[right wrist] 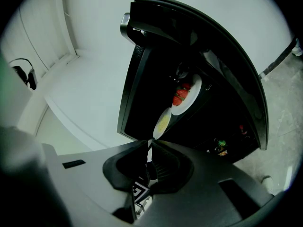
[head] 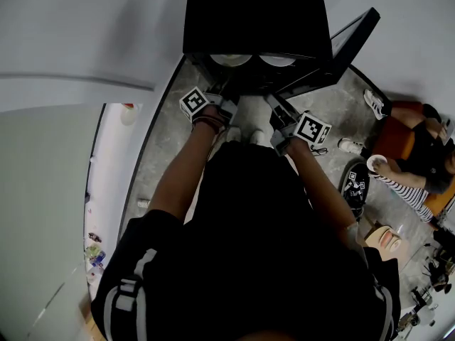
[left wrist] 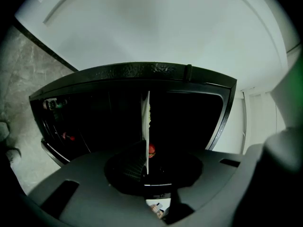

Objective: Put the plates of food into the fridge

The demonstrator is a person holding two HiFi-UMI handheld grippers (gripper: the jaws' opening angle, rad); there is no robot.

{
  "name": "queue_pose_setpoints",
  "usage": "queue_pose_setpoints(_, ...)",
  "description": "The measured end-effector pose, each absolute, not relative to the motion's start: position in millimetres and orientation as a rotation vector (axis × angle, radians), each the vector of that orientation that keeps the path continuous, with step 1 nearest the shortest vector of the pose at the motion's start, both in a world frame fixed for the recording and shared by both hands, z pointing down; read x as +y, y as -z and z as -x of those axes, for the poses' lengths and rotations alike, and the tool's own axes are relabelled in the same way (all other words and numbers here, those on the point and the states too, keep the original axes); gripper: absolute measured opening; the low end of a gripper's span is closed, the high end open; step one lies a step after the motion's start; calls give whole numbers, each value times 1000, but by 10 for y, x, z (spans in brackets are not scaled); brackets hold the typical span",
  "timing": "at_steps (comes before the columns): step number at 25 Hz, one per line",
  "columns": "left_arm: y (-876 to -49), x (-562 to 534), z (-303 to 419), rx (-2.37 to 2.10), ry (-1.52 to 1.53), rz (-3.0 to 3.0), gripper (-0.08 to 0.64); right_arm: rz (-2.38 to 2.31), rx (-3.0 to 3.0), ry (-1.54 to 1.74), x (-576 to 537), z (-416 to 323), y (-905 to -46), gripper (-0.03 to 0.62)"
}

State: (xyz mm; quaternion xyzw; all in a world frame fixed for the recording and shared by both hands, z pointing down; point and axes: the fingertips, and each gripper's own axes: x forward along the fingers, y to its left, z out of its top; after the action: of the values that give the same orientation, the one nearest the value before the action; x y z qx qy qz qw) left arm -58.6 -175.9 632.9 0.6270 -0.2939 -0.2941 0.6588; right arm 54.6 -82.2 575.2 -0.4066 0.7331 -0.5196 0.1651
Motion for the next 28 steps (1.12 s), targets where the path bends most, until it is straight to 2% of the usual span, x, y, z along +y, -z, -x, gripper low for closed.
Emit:
queue_pose_setpoints(6, -6273, -1563, 529, -683, 551, -1540, 78, 1141, 2079, 1499, -808, -523, -5752, 41)
queue_pose_setpoints(28, -6084, -1084, 469, -667, 517, -1597, 46, 1064, 2207, 1533, -662, -381, -5788, 25)
